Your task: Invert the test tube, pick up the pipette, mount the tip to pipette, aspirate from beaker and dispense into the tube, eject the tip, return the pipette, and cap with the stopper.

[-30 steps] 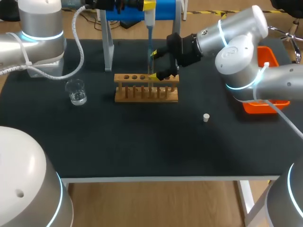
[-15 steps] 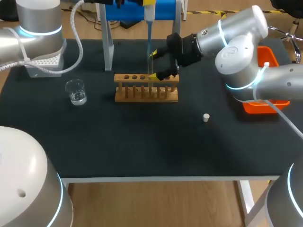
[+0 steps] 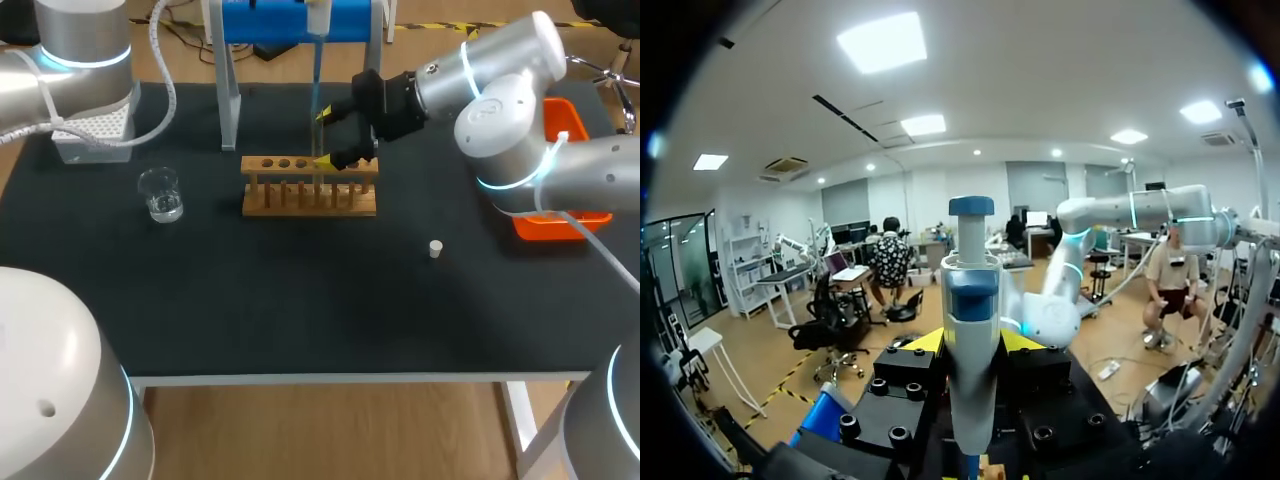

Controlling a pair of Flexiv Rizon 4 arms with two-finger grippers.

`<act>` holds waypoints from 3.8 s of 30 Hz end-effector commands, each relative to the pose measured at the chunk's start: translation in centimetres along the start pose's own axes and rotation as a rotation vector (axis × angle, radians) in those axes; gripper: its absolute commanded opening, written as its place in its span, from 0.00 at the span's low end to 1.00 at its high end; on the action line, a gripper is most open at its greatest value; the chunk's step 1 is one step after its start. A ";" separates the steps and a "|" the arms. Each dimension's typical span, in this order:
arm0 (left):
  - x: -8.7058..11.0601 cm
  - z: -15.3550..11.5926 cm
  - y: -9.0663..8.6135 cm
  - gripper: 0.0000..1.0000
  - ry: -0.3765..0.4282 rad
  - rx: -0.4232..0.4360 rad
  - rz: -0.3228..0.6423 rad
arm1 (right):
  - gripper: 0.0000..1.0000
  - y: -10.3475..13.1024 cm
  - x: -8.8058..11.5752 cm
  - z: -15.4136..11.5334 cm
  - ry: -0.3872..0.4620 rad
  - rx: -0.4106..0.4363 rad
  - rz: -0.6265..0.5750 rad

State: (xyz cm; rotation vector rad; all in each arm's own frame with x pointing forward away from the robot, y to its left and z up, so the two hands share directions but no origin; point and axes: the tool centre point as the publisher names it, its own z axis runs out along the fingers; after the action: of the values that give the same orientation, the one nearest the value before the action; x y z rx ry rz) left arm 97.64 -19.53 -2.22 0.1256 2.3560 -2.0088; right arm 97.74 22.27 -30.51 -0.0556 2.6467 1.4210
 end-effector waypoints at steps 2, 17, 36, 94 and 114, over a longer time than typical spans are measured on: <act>0.3 0.0 -0.5 0.00 -0.003 -0.011 0.002 | 1.00 0.0 -0.1 -0.1 0.004 0.001 -0.001; 0.9 0.0 -1.5 0.00 -0.019 -0.016 0.031 | 1.00 0.0 -0.1 -0.1 0.004 0.001 -0.001; 5.3 -3.1 -0.3 0.00 -0.110 -0.031 -0.002 | 1.00 0.0 -0.1 -0.1 0.004 0.001 -0.001; 13.8 -1.0 8.9 0.00 -0.156 0.011 -0.003 | 1.00 0.0 -0.1 -0.1 0.004 0.001 -0.001; 14.2 -0.7 9.0 0.00 -0.143 0.015 -0.005 | 1.00 0.0 -0.3 -0.9 0.007 -0.007 -0.006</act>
State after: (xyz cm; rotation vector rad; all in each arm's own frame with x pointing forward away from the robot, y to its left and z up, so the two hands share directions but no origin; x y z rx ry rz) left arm 84.28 -16.96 -12.19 -0.0268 2.2571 -1.9642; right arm 97.84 22.23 -30.42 -0.0566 2.6435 1.4219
